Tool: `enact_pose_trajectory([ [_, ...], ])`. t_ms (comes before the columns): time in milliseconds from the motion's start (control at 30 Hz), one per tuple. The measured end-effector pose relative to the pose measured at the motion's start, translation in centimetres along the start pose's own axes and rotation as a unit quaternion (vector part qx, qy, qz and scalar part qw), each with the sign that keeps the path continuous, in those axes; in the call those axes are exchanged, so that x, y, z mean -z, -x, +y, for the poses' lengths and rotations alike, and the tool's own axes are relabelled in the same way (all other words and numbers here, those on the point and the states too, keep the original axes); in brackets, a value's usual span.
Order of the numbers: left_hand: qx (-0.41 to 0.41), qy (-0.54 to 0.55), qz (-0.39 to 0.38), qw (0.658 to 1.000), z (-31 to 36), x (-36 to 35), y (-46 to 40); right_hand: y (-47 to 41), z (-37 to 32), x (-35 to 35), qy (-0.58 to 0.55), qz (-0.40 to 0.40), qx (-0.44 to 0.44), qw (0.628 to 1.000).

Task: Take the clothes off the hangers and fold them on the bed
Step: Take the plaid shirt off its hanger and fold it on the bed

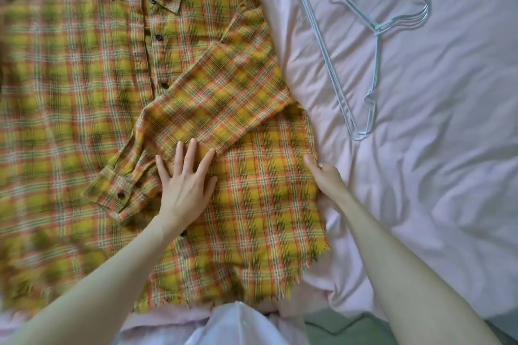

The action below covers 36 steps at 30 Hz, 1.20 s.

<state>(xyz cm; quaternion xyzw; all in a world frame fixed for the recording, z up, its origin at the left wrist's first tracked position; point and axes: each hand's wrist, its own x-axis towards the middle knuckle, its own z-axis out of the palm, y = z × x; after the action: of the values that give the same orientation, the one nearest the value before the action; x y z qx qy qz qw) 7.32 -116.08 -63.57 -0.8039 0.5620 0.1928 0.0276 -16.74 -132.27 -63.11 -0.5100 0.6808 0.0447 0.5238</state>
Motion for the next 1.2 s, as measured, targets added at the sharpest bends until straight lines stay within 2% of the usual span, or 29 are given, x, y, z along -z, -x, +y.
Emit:
enact_pose_trajectory([
  [100,0.011,-0.012,-0.027,1.0,0.0,-0.3,1.1,1.4,1.7,-0.3,0.098,0.004,0.006,0.995],
  [267,0.01,0.005,-0.037,0.999,-0.3,0.4,2.3,1.8,2.7,-0.4,0.168,0.116,0.046,0.978],
  [367,0.025,0.034,0.018,0.999,-0.9,1.5,3.0,2.3,1.2,-0.2,0.209,0.196,0.051,0.957],
  [500,0.093,0.033,0.081,0.992,-3.5,2.6,4.4,3.1,-1.5,-1.9,0.311,0.243,0.182,0.9],
  [600,0.107,0.101,0.057,0.987,-5.4,3.5,5.4,3.8,-4.3,-5.7,0.338,0.21,0.306,0.865],
  [700,0.094,0.214,0.029,0.972,-6.0,4.5,6.4,5.5,-7.5,-10.6,0.373,0.11,0.393,0.833],
  [833,0.133,0.337,0.133,0.923,-9.3,5.8,7.8,8.7,-12.1,-18.1,0.395,-0.029,0.464,0.793],
  [967,0.182,0.328,0.22,0.901,-14.9,6.6,9.0,10.7,-15.0,-24.1,0.431,-0.091,0.462,0.769],
  [1067,0.253,0.283,0.265,0.887,-21.0,6.7,10.7,11.5,-15.3,-27.9,0.497,-0.108,0.4,0.762],
  [1167,0.349,0.219,0.311,0.856,-27.1,7.0,13.0,12.5,-15.9,-30.8,0.501,-0.047,0.338,0.795],
  [1200,0.385,0.217,0.306,0.843,-28.9,6.9,13.7,12.9,-16.4,-31.6,0.488,-0.02,0.334,0.806],
])
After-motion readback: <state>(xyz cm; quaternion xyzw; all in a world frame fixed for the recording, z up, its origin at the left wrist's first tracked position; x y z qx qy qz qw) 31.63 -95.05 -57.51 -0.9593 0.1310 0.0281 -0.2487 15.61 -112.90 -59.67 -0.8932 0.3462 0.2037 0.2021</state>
